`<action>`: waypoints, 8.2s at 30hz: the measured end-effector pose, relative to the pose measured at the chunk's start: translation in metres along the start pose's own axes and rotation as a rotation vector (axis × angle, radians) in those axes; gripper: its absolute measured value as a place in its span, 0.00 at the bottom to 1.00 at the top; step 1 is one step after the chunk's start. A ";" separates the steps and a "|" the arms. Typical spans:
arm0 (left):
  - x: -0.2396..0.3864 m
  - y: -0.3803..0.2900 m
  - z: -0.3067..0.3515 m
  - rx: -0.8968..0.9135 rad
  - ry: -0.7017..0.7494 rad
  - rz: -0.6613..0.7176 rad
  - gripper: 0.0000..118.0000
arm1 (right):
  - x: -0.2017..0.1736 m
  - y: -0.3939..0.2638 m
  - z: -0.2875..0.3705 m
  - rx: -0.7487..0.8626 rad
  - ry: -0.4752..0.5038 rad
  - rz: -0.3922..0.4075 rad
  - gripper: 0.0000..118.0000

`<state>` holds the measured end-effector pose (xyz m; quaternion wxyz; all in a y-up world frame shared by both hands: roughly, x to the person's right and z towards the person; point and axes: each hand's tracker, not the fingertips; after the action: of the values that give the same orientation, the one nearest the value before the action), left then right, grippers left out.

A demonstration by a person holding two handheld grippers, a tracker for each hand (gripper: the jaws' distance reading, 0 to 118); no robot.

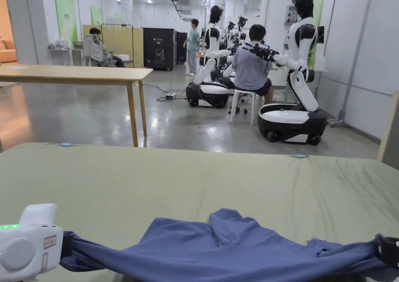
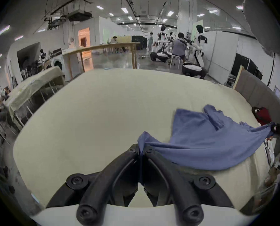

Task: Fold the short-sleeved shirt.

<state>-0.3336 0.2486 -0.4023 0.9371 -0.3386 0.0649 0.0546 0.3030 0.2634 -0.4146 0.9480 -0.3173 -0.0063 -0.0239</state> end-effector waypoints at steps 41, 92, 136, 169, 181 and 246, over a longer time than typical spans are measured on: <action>0.044 -0.179 0.146 0.194 0.070 0.107 0.00 | -0.117 -0.156 0.120 0.249 0.006 0.074 0.01; -0.022 -0.146 0.027 -0.151 -0.040 0.041 0.02 | -0.121 -0.045 -0.065 0.002 0.109 0.212 0.01; 0.010 0.014 0.119 0.190 -0.096 -0.020 0.02 | -0.080 0.114 0.121 0.267 0.149 0.252 0.03; 0.083 0.344 0.130 0.361 0.041 -0.089 0.02 | -0.057 0.369 0.117 0.433 0.016 0.100 0.03; 0.108 0.418 0.036 0.369 0.133 -0.081 0.02 | -0.078 0.446 0.029 0.454 -0.028 0.129 0.03; 0.006 -0.162 0.070 -0.118 -0.030 -0.052 0.94 | 0.006 -0.168 0.089 -0.128 0.035 -0.021 1.00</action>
<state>-0.2983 0.1701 -0.2480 0.9174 -0.3942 0.0390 0.0391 0.3009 0.1827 -0.2419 0.9255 -0.3766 0.0085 -0.0397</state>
